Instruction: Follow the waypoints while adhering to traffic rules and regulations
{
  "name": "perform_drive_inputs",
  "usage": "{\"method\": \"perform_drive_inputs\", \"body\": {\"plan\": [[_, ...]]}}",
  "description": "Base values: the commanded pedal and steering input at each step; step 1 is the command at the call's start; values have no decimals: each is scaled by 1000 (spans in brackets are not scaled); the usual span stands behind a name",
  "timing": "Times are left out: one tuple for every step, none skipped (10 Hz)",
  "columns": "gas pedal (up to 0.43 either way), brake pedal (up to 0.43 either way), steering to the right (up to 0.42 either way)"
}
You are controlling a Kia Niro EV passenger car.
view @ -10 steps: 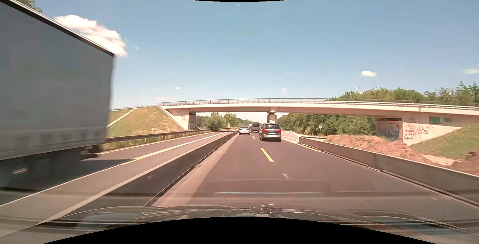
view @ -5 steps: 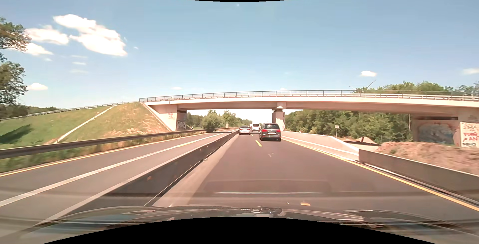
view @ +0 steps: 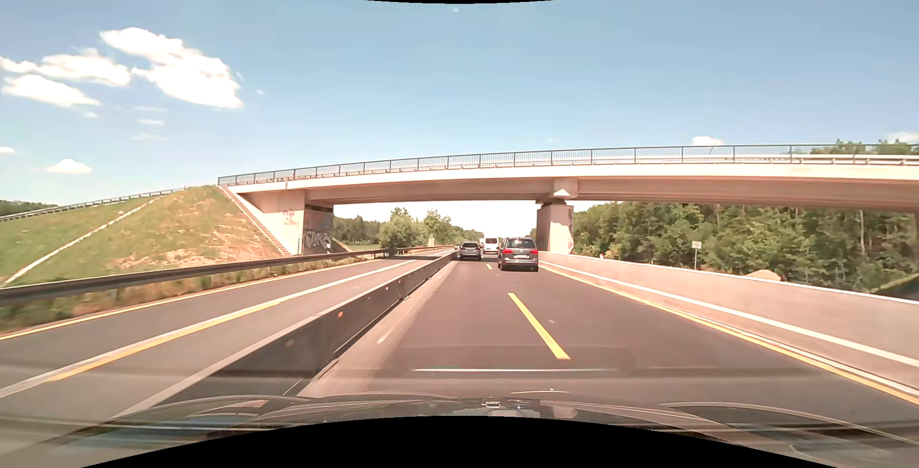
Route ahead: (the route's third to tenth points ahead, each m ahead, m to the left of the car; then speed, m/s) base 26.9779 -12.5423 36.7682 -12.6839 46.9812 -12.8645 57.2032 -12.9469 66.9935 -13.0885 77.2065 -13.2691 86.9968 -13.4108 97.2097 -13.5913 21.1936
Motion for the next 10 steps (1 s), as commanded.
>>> {"method": "perform_drive_inputs", "body": {"plan": [[67,0,3],[67,0,3],[67,0,3],[67,0,3],[67,0,3],[67,0,3],[67,0,2],[67,0,1],[67,0,2],[67,0,2]]}}
